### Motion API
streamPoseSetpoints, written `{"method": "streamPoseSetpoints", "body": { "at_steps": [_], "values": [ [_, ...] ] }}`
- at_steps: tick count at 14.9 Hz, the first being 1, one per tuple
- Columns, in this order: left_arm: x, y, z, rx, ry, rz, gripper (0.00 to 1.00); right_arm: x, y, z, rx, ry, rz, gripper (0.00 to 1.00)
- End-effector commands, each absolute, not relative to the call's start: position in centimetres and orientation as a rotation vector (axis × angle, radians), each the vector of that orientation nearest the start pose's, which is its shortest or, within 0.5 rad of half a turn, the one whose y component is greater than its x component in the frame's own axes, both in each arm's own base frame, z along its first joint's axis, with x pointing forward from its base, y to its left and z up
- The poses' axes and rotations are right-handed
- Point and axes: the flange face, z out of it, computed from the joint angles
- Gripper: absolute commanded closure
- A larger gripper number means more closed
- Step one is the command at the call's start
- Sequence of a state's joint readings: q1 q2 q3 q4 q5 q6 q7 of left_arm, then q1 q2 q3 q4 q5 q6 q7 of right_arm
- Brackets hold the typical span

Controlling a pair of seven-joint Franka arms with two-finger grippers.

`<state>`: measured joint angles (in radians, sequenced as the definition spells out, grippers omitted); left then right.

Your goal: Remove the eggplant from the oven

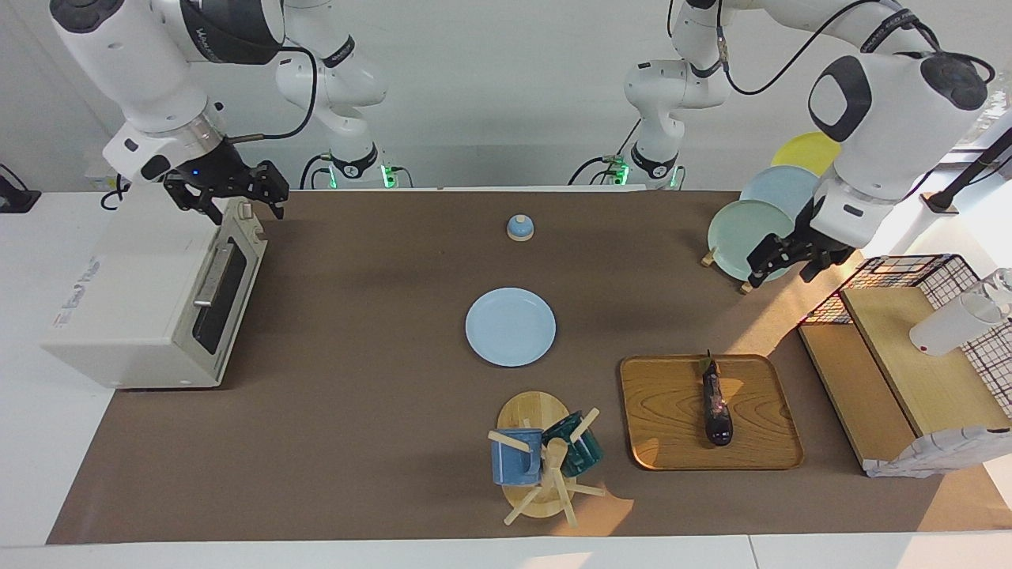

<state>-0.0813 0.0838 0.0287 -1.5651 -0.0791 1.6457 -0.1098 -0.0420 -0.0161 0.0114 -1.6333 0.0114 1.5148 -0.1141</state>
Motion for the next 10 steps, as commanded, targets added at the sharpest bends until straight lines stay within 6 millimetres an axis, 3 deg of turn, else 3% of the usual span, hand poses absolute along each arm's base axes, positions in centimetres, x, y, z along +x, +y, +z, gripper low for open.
{"method": "streamPoseSetpoints", "body": {
  "at_steps": [1, 5, 10],
  "values": [
    [55.6, -3.8, 59.7, -3.219, -0.095, 0.109, 0.00, 53.7, -1.7, 59.9, -3.124, -0.113, 0.145, 0.00],
    [53.7, -4.5, 58.3, -3.159, -0.050, 0.174, 0.00, 53.7, -1.7, 59.9, -3.124, -0.113, 0.145, 0.00],
    [53.5, -4.4, 58.1, -3.156, -0.043, 0.190, 0.00, 53.7, -1.7, 59.9, -3.124, -0.113, 0.145, 0.00]
  ]
}}
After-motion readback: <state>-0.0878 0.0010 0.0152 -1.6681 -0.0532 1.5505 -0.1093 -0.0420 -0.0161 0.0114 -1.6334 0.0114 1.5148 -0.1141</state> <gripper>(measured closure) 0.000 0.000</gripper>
